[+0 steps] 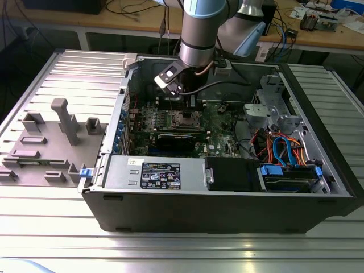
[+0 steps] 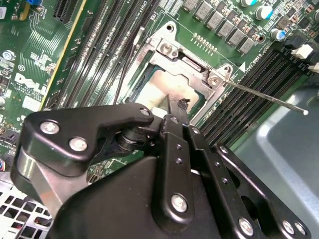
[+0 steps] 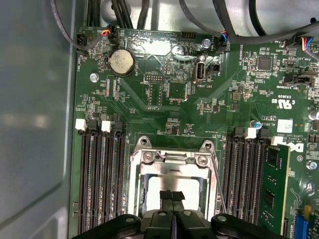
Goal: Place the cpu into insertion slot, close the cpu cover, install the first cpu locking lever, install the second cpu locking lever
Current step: 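Install the first cpu locking lever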
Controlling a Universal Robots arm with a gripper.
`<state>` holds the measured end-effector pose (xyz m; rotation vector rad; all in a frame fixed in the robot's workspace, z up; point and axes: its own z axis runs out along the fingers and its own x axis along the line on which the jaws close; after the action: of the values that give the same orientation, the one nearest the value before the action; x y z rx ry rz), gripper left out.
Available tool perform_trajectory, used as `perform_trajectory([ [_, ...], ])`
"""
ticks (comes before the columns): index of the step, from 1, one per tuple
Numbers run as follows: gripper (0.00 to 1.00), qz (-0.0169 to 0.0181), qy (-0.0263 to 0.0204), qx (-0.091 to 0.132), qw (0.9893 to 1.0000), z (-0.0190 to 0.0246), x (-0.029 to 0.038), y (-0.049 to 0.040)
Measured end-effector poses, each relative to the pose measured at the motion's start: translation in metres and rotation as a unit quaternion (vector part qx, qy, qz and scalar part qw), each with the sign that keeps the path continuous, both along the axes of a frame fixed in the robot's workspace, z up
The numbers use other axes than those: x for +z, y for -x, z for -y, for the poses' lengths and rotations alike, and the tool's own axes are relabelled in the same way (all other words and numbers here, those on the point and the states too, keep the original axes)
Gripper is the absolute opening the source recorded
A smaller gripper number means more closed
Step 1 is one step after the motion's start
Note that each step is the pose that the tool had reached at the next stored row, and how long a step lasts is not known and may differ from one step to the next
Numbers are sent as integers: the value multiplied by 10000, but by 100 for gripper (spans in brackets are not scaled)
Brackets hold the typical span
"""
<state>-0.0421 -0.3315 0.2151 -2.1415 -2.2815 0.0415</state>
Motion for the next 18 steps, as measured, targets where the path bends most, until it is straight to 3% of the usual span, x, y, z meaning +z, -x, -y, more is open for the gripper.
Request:
perform_trajectory([
  [10,11,4,0,-8,10000,0,122,0],
  [18,11,4,-1,-20,10000,0,342,0],
])
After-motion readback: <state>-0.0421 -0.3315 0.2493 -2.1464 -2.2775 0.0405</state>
